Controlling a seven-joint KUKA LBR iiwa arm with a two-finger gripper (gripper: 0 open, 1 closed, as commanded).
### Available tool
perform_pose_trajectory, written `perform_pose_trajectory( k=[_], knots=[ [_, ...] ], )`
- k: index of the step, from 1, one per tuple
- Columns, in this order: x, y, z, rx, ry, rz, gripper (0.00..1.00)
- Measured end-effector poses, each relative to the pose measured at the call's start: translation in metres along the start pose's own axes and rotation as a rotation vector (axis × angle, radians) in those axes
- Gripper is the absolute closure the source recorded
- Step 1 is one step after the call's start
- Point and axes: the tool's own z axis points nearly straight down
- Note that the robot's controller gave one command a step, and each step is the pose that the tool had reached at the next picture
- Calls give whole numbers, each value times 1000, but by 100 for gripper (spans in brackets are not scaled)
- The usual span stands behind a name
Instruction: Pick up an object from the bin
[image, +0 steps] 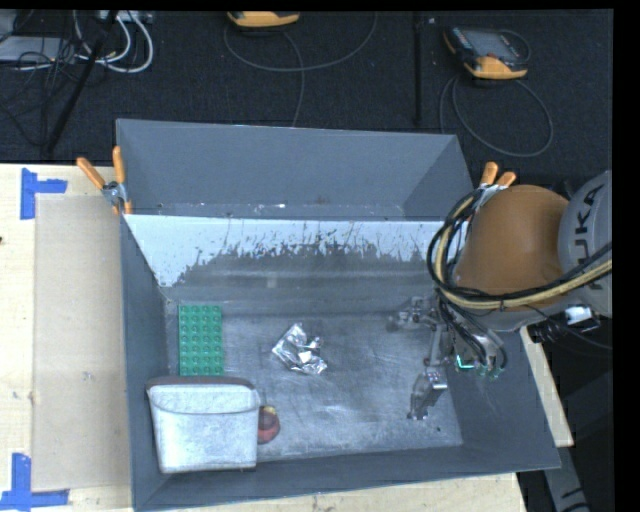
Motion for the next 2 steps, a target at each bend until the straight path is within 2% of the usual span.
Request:
perform_pose_trajectory(
  k=[1, 2],
  knots=[
    [-30, 111, 14, -4, -10, -43, 0],
    [-66, 168, 89, -1, -15, -59, 0]
  ],
)
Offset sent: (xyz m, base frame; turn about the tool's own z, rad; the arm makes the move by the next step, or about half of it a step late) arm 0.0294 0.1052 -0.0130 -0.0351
